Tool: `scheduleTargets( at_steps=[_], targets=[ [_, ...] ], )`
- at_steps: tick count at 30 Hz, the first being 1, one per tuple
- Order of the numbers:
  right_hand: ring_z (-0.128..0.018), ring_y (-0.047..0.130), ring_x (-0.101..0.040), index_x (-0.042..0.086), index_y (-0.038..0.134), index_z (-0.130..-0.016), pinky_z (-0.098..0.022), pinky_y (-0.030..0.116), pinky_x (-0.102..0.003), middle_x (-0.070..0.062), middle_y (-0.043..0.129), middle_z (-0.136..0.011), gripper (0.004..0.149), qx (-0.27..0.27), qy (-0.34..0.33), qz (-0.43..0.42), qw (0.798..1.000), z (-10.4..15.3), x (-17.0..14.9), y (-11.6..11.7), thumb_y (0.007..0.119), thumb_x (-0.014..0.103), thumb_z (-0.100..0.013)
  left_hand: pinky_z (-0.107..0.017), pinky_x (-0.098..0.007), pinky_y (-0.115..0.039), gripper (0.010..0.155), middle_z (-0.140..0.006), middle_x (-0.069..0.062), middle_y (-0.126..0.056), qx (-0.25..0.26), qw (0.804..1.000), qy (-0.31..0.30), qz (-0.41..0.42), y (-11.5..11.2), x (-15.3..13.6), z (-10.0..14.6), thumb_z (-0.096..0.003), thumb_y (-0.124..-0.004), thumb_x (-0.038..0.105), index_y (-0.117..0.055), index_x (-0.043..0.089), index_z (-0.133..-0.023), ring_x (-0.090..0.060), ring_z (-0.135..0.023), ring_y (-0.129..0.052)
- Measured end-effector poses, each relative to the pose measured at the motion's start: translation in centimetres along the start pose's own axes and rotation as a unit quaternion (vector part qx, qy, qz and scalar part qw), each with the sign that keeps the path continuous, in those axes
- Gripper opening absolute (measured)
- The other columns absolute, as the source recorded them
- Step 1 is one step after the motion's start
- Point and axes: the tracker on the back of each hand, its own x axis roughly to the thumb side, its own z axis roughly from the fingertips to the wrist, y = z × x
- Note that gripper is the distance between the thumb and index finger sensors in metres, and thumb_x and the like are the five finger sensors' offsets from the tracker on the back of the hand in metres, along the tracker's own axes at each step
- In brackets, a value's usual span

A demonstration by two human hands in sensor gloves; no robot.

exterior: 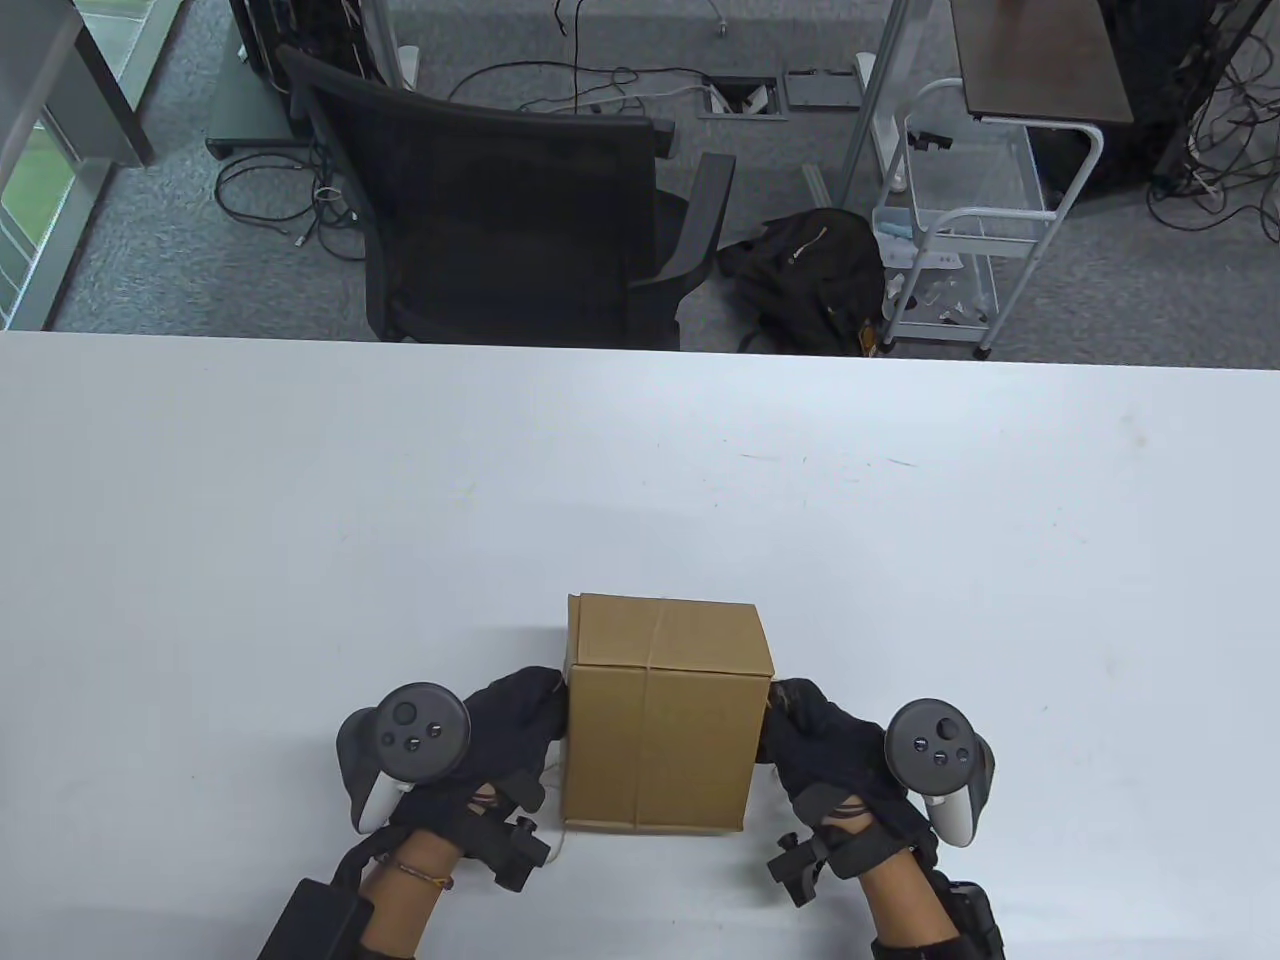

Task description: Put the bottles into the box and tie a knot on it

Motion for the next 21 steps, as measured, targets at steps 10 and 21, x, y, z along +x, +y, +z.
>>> scheduleTargets(
  at_steps=[10,21],
  targets=[
    [-0.059,0.096,-0.044,0.0,0.081,-0.078,-0.047,0.08,-0.06,-0.024,0.092,-0.073,0.041,-0.014,0.043,-0.058,0.997,-0.6,-1.5,0.0,0.077,0.03,-0.049,-0.061,-0.065,-0.079,0.048,-0.1,-0.019,-0.089,-0.067,0.984,0.072,0.149,-0.2,-1.9,-1.0,-0.0536,-0.076,0.04,-0.08,0.018,-0.096,-0.048,-0.08,-0.1],
    [-0.05,0.102,-0.037,0.0,0.083,-0.076,-0.04,0.088,-0.055,-0.024,0.094,-0.066,0.041,-0.018,0.097,-0.029,0.995,0.1,-0.3,-0.2,0.077,0.031,-0.05,-0.059,-0.065,-0.081,0.048,-0.11,-0.028,-0.077,-0.071,0.969,0.066,0.225,-0.3,-1.2,-0.6,-0.0538,-0.073,0.04,-0.079,0.014,-0.094,-0.056,-0.083,-0.092]
  ],
)
